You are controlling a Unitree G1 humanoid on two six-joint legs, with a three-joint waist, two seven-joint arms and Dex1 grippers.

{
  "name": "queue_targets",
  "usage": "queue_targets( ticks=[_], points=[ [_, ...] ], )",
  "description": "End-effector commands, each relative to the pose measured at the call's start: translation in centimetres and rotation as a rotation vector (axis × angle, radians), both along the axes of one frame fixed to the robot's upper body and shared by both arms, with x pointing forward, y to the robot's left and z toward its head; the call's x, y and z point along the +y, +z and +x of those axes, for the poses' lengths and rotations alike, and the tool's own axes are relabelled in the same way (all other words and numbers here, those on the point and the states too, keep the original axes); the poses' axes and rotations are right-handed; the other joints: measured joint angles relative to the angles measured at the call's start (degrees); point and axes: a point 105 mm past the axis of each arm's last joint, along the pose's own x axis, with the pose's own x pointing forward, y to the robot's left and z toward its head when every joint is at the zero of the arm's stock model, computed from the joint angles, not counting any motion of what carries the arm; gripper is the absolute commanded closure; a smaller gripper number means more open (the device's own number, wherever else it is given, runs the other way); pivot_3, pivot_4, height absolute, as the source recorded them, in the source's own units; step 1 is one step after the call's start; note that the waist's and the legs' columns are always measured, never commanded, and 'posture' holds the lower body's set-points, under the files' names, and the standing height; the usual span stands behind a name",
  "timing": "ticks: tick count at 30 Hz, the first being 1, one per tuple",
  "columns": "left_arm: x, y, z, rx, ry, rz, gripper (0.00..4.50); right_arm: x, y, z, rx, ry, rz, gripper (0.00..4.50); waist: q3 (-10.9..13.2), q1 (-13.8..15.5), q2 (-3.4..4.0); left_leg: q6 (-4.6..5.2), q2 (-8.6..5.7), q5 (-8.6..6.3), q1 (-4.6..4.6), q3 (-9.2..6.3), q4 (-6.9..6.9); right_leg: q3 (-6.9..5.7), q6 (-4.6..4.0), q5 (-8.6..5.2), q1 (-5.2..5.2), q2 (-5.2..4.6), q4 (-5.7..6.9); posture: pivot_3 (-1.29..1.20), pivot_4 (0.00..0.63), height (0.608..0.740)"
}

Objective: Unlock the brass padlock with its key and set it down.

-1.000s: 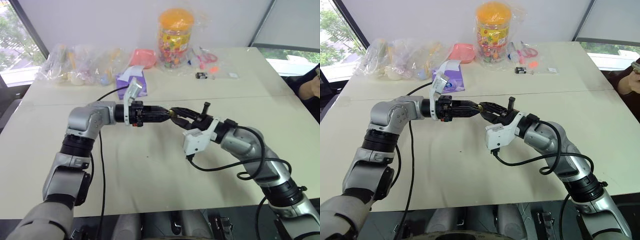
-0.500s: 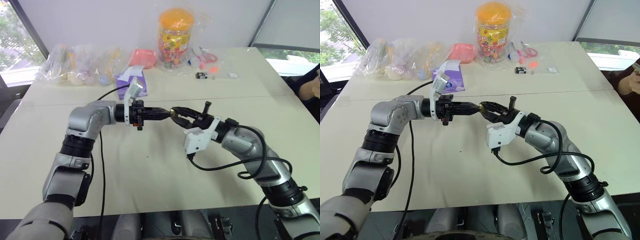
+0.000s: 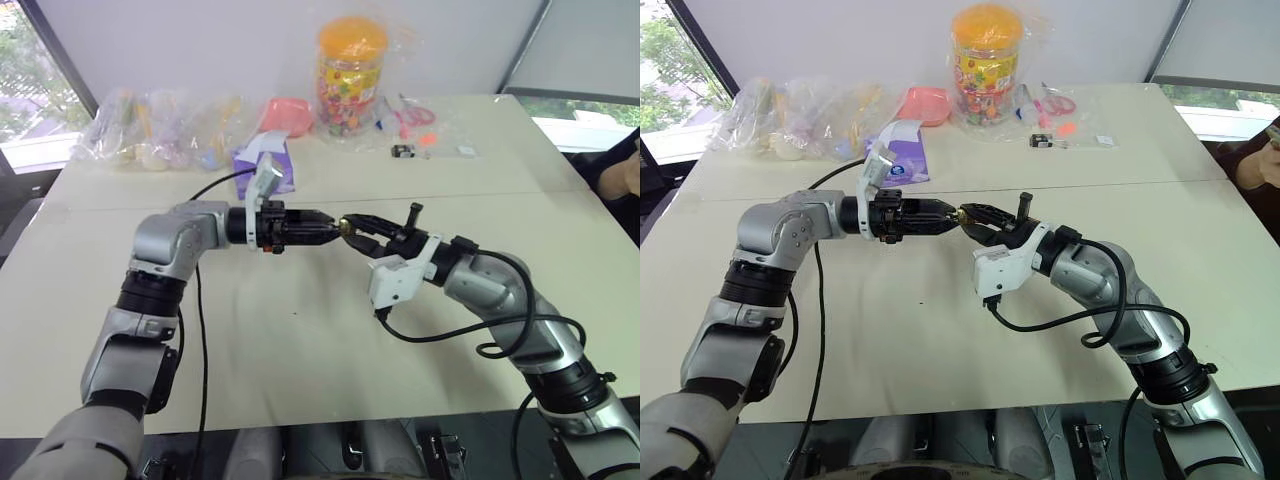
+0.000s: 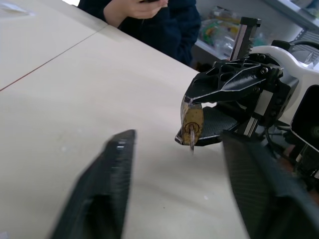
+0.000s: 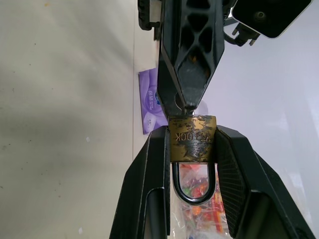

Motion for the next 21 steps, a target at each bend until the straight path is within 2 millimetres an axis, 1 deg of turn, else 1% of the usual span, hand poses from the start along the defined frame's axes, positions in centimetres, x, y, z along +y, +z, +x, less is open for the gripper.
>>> queue_targets(
  ticks=[1,11,14,15,16,17,19,21],
  points=[
    [0.14,1.23,-0.09,-0.035,-0.001,-0.037,1.51,0.14,1.42,-0.54,-0.051,0.02,0.019,3.81,0.0,0.0,0.0,0.0,0.0,0.0,0.0,0.0,0.0,0.0,0.0,0.0,0.0,0.0,0.0,0.0,0.15,0.737],
    [0.47,1.14,-0.14,-0.019,0.0,-0.035,1.51,0.03,1.36,-0.57,-0.047,0.016,0.016,3.81,0.0,0.0,0.0,0.0,0.0,0.0,0.0,0.0,0.0,0.0,0.0,0.0,0.0,0.0,0.0,0.0,0.15,0.737],
    [0.49,1.0,-0.26,-0.018,-0.005,-0.03,2.31,0.0,1.43,-0.56,-0.048,0.015,0.016,3.81,0.0,0.0,0.0,0.0,0.0,0.0,0.0,0.0,0.0,0.0,0.0,0.0,0.0,0.0,0.0,0.0,0.15,0.737],
    [0.48,0.99,-0.28,-0.018,-0.007,-0.03,2.71,0.0,1.45,-0.56,-0.049,0.015,0.016,3.81,0.0,0.0,0.0,0.0,0.0,0.0,0.0,0.0,0.0,0.0,0.0,0.0,0.0,0.0,0.0,0.0,0.15,0.737],
    [0.44,1.03,-0.32,-0.017,-0.01,-0.033,3.19,0.02,1.47,-0.56,-0.049,0.016,0.016,3.81,0.0,0.0,0.0,0.0,0.0,0.0,0.0,0.0,0.0,0.0,0.0,0.0,0.0,0.0,0.0,0.0,0.15,0.737],
    [0.37,1.04,-0.36,-0.019,-0.013,-0.034,3.51,0.04,1.5,-0.56,-0.05,0.016,0.016,3.81,0.0,0.0,0.0,0.0,0.0,0.0,0.0,0.0,0.0,0.0,0.0,0.0,0.0,0.0,0.0,0.0,0.15,0.737],
    [0.27,1.05,-0.41,-0.022,-0.018,-0.033,4.44,0.07,1.55,-0.55,-0.051,0.017,0.017,3.81,0.0,0.0,0.0,0.0,0.0,0.0,0.0,0.0,0.0,0.0,0.0,0.0,0.0,0.0,0.0,0.0,0.15,0.737],
    [0.18,1.03,-0.43,-0.029,-0.02,-0.029,4.49,0.08,1.57,-0.56,-0.051,0.017,0.018,3.81,0.0,0.0,0.0,0.0,0.0,0.0,0.0,0.0,0.0,0.0,0.0,0.0,0.01,-0.01,0.0,0.0,0.15,0.737]
  ],
)
